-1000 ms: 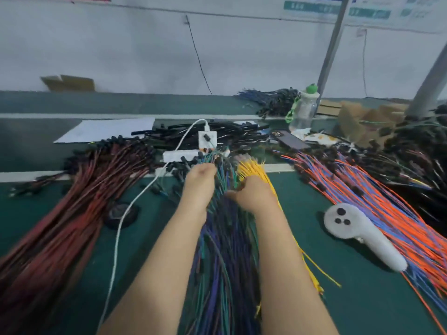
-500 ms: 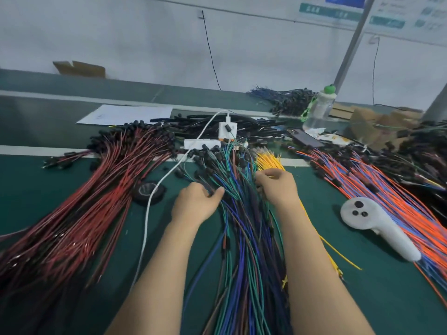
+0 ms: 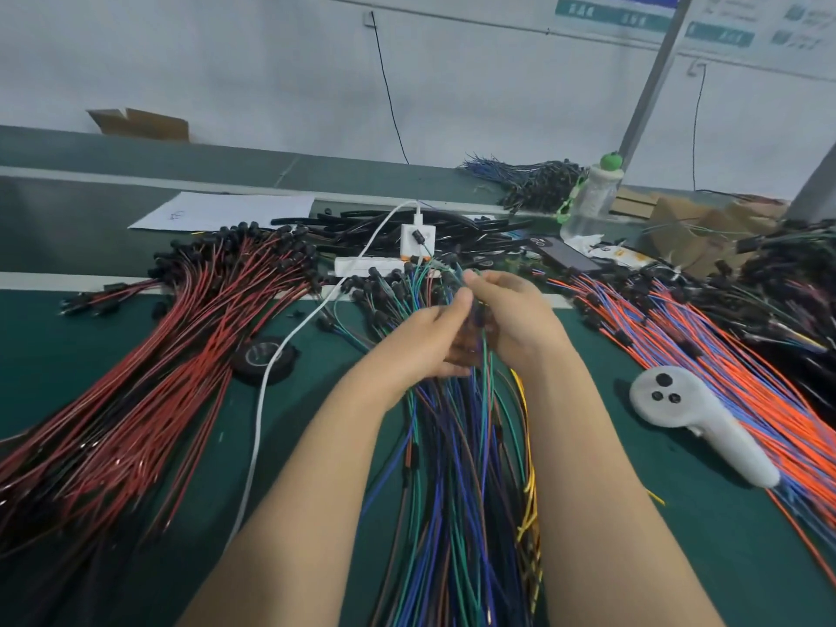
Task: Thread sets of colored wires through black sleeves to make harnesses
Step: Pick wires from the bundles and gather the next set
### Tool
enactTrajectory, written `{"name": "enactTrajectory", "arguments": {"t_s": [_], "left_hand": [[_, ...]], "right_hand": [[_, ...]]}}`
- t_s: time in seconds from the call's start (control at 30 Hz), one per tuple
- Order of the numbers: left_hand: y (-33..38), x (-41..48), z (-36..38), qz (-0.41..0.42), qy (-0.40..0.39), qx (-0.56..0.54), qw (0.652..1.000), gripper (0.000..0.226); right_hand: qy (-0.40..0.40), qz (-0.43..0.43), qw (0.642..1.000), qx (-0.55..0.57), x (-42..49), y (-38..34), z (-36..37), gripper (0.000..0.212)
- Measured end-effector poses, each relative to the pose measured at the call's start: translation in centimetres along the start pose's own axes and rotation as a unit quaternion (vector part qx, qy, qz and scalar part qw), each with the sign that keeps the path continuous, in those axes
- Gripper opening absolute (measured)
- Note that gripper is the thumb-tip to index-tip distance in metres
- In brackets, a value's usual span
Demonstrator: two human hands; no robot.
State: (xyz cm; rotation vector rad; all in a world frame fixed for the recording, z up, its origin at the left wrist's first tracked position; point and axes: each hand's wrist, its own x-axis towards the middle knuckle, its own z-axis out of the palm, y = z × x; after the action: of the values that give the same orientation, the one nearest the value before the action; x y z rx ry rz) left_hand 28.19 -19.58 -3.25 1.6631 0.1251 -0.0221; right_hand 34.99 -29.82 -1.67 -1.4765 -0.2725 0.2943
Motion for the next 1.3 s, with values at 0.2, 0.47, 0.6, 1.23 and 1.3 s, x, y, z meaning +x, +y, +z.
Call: {"name": "enactTrajectory", "arguments": {"t_s": [0.2,0.47,0.6,1.23,1.3], "left_hand": [[3.0,1.5,-0.1,-0.008,0.061,0.003,0.998,0.028],[13.5,0.6,-2.8,0.14,-0.029,-0.425,0.894,0.028],[15.8,-1.8,-3.8,0.157,-0.184,-0.557,0.794,0.017],[-4.9,1.6,-0.2,0.017,0.038,-0.18,0.983,0.014],[-5.0,1.7,-0.2,0.012,0.035,-0.195,0.98,0.014]], "right_hand": [[0.097,-0.04,0.99,-0.094,0.5,0.0,-0.8,0.033],[0.032,0.059,0.9,-0.431,0.1,4.7,-0.9,0.029],[-0.001,0.01,0.928,-0.372,0.4,5.0,-0.3,0.024],[0.082,-0.025,0.996,-0.033,-0.8,5.9,-0.1,0.016],[0.082,-0.017,0.996,-0.027,-0.7,6.0,-0.3,0.02]]}}
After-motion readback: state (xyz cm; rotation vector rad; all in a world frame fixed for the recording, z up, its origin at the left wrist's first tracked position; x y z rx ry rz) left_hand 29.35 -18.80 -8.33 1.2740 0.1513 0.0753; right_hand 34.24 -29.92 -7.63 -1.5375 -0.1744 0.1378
